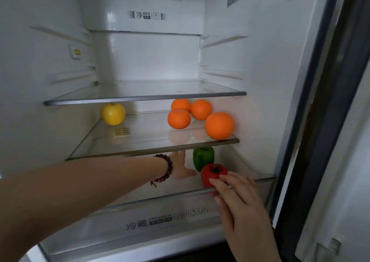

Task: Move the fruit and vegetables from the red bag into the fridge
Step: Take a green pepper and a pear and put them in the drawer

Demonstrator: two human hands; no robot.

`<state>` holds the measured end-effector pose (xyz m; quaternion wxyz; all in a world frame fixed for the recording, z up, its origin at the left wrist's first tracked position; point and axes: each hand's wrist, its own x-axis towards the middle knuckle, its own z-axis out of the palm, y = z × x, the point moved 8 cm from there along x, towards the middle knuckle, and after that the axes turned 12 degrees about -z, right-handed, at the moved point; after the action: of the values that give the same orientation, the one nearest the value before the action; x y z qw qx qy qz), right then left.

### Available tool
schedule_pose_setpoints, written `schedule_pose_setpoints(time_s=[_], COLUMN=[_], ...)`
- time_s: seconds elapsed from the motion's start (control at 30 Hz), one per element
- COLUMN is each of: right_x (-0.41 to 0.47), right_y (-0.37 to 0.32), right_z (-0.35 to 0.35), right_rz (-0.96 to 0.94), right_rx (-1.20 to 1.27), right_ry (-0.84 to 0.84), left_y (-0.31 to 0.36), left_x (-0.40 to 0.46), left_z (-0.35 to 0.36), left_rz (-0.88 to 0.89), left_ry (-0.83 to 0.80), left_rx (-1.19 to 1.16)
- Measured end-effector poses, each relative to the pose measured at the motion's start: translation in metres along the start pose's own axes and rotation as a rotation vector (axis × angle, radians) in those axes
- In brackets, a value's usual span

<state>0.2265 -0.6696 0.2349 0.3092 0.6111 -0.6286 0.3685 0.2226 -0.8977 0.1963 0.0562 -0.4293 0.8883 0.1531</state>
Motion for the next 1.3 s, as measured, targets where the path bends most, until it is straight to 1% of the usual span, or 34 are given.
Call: schedule_pose_setpoints(time_s=[0.07,0.17,0.27,0.33,0.37,0.43,0.57,0.67,0.83,0.97,1.07,1.17,1.3], right_x=[0.0,0.001,0.001,0.001,0.001,0.001,0.0,-0.011,-0.051,-0.099,-0.144,-0.193,-0.264], right_y=[-0.002,-0.004,-0.006,-0.007,-0.008,-0.011,-0.019,-0.03,-0.051,-0.064,-0.073,-0.087,-0.122], right_z=[-0.003,-0.006,-0.006,-0.006,-0.006,-0.006,-0.008,-0.024,-0.083,-0.146,-0.197,-0.248,-0.315], right_rz=[0.021,0.046,0.085,0.118,0.123,0.133,0.147,0.192,0.277,0.389,0.494,0.629,0.797], right_rx=[-0.013,-0.003,-0.009,-0.024,-0.034,-0.049,-0.048,-0.06,-0.222,-0.371,-0.495,-0.589,-0.716], right_ry=[-0.008,-0.022,-0.038,-0.066,-0.082,-0.132,-0.248,-0.271,-0.187,-0.15,-0.14,-0.146,-0.138], left_y=[-0.003,-0.009,-0.011,-0.013,-0.013,-0.012,-0.009,-0.007,0.019,0.065,0.107,0.145,0.188], left_x=[-0.018,-0.047,-0.083,-0.106,-0.12,-0.148,-0.199,-0.219,-0.25,-0.285,-0.32,-0.358,-0.427], left_z=[-0.004,-0.01,-0.019,-0.029,-0.034,-0.046,-0.051,-0.037,-0.005,0.03,0.062,0.095,0.145], left_rz=[0.028,0.07,0.143,0.171,0.192,0.258,0.41,0.469,0.608,0.749,0.884,0.997,1.155], left_ry=[-0.027,-0.077,-0.109,-0.11,-0.092,-0.005,0.238,0.328,0.38,0.384,0.313,0.28,0.172], left_rx=[0.111,0.201,0.224,0.17,0.127,0.06,0.111,0.118,0.03,-0.047,-0.086,-0.085,-0.127])
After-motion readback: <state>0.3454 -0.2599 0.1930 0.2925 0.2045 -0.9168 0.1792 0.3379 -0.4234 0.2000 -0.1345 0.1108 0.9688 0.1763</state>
